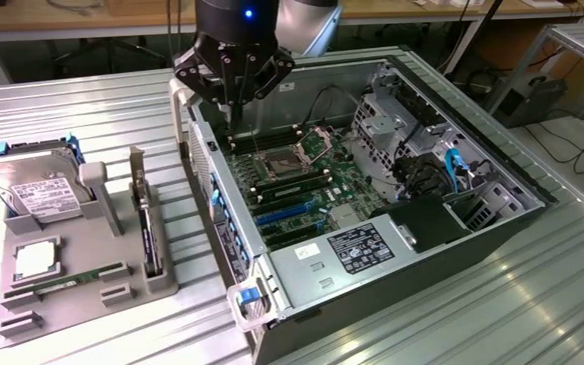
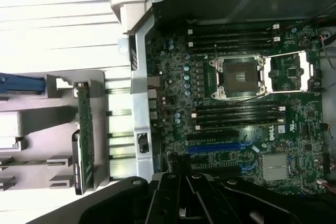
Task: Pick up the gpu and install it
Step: 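Reach for the gpu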
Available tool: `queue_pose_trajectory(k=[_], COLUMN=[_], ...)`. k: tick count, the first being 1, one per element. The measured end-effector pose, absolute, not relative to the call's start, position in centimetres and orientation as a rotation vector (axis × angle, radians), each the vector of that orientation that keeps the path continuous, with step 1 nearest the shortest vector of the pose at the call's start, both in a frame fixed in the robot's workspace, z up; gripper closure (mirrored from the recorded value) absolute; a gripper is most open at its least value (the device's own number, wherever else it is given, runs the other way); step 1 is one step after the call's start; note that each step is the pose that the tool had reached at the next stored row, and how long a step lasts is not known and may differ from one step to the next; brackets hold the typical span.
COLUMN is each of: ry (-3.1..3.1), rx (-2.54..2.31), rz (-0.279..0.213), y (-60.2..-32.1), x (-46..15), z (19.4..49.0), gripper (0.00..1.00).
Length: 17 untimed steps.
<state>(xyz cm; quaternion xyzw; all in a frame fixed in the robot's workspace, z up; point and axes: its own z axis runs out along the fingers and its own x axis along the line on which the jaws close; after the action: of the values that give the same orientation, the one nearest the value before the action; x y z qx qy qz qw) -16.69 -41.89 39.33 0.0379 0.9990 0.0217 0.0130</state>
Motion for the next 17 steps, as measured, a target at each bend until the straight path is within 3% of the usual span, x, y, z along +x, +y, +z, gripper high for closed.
queue_pose_trajectory(k=[17], ry=[3.116], rx=[0.118], rz=[0.065], y=[-43.2], x=[-23.4], z=[39.0], gripper=[0.89])
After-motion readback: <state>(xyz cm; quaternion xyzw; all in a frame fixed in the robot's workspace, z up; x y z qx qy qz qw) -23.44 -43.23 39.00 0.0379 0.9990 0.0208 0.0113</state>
